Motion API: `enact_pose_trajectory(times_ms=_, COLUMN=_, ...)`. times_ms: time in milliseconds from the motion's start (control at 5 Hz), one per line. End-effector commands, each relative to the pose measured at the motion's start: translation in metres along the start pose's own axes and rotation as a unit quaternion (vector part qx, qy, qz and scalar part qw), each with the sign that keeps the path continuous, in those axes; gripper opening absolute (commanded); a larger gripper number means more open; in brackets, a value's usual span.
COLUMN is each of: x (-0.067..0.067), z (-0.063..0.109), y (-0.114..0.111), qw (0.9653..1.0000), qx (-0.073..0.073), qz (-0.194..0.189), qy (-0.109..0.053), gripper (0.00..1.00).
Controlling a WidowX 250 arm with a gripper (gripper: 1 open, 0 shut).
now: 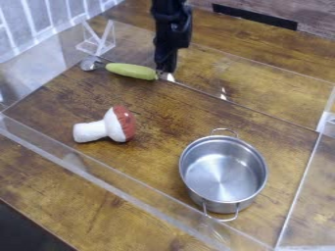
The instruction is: Move the green spoon to the left
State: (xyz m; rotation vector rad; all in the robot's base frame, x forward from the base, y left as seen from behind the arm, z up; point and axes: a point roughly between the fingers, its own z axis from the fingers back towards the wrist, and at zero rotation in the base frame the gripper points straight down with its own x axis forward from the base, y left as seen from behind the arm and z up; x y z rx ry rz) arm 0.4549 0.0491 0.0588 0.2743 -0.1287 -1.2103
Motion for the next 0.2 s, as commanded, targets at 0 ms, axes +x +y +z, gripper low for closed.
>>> enact_pose_trajectory(times_ms=0, x=0.0073, z=0.0487, y=0.0115, qw=0.9976, qx=0.063, qz=0.029, qy=-0.002, gripper=0.0)
